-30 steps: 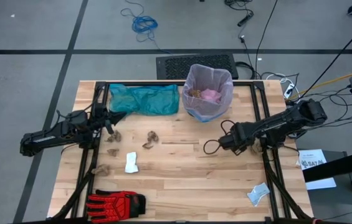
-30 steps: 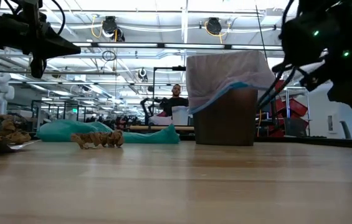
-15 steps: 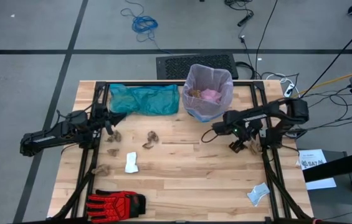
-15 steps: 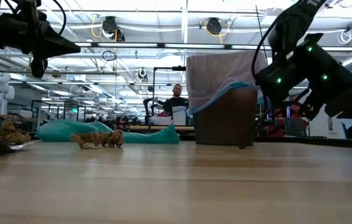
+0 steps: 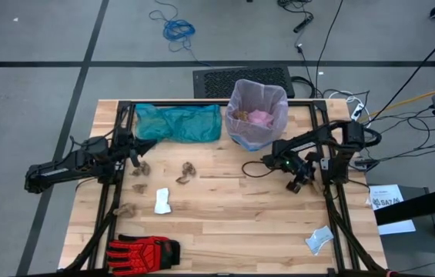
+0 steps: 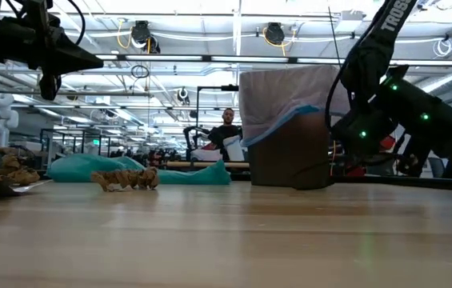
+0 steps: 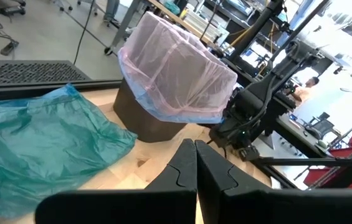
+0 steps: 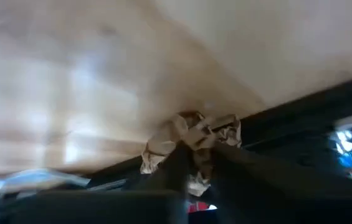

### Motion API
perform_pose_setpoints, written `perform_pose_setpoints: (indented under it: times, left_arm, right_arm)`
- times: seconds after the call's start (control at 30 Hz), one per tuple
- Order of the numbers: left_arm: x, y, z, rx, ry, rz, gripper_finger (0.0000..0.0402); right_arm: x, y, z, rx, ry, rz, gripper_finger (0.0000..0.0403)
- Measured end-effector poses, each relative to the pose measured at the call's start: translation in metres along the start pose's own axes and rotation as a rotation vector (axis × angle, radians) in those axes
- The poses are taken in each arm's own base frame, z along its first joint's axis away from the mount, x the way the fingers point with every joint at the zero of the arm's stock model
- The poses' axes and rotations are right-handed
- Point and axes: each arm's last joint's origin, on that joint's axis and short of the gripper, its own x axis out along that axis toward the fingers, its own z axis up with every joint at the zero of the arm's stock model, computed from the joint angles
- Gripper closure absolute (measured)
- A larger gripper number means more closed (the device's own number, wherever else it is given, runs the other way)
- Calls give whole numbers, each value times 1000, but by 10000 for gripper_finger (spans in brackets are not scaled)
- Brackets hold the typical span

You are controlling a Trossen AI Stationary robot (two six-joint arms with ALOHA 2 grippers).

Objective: Place trash/remove bag and relplace
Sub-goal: Put the brown paper into the black trash bin

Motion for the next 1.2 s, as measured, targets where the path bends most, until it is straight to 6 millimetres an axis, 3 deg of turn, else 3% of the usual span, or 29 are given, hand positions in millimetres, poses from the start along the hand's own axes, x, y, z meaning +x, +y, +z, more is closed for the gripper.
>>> perform_pose_setpoints:
  times: [0.13, 0.3, 0.47, 0.67, 0.8, 0.9, 1.0, 1.2]
  left_arm:
    - [0, 0, 0, 0, 1, 0, 402]
    - [0, 0, 0, 0, 1, 1, 402]
    - [0, 0, 0, 0, 1, 0, 402]
    - [0, 0, 0, 0, -2, -1, 402]
    - [0, 0, 0, 0, -1, -1, 401]
    - [0, 0, 0, 3, 0, 0, 402]
    - [0, 0, 0, 2, -3, 7, 402]
    - [0, 1, 1, -11, -35, 40, 402]
  right_arm:
    - [-9, 7, -2, -56, -12, 147, 394]
    - [-50, 20, -12, -168, -142, 394, 400]
    - [-114, 32, -42, -374, -364, 669, 402]
    - [-205, 45, -109, -719, -780, 897, 402]
    - [-261, 40, -149, -755, -1118, 1014, 403]
    - [-290, 23, -167, -645, -1408, 962, 403]
    - [-301, -2, -170, -450, -1593, 783, 403]
    - [-288, -58, -147, -34, -1526, 375, 403]
